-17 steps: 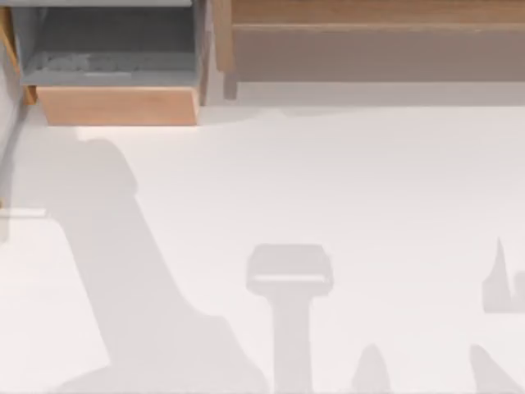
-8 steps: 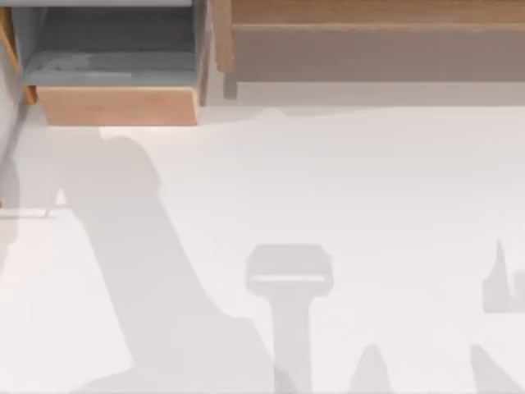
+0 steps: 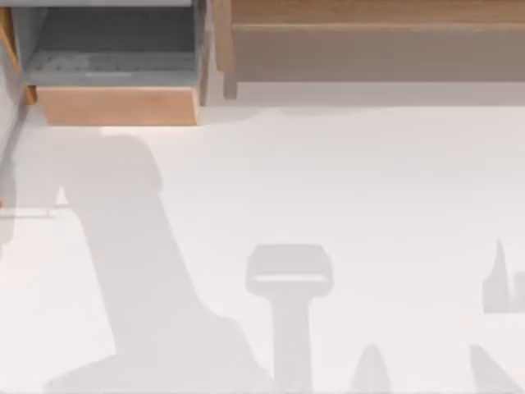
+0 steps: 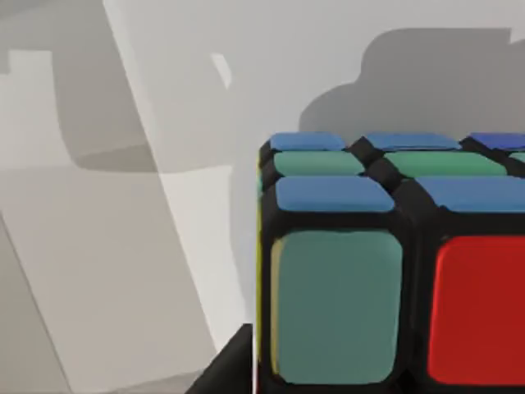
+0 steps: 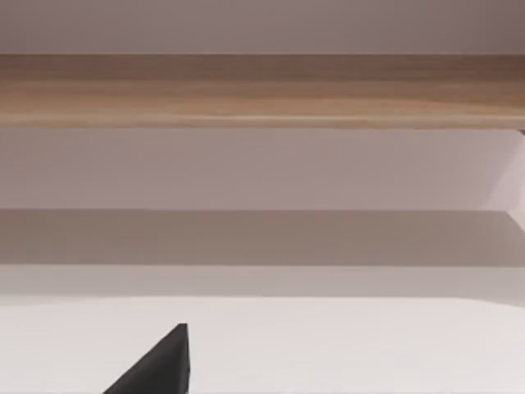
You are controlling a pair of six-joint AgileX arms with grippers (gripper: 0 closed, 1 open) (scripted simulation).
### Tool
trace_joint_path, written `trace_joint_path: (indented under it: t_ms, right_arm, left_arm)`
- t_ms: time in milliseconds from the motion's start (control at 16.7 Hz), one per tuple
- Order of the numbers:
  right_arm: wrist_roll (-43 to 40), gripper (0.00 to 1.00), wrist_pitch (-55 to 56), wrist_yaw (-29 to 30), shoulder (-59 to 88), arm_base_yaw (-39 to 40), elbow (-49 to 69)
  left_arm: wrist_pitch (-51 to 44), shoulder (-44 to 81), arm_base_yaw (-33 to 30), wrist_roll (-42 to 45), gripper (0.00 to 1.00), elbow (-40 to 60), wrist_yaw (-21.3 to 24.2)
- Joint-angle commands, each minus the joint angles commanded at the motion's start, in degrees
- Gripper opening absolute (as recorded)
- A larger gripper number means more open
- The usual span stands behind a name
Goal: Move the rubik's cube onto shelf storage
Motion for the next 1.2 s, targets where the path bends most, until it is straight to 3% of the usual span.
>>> trace_joint_path:
  t_ms: [240, 660, 960, 1200]
  right_arm:
    - [0.0, 1.0, 0.0, 0.0, 0.0, 0.0, 0.0]
    - [0.0, 1.0, 0.0, 0.0, 0.0, 0.0, 0.0]
    - [0.0, 1.0, 0.0, 0.0, 0.0, 0.0, 0.0]
    - [0.0, 1.0, 0.0, 0.0, 0.0, 0.0, 0.0]
  left_arm:
    - [-4.79, 2.66, 1.11, 6.86, 0.0, 8.02, 4.22]
    - [-5.23, 2.56, 0.84, 7.66, 0.0, 8.39, 4.23]
    - [-4.38, -8.13, -2.49, 7.05, 0.0, -1.34, -2.75]
    - [2.47, -22.56, -13.79, 5.73, 0.0, -16.96, -11.79]
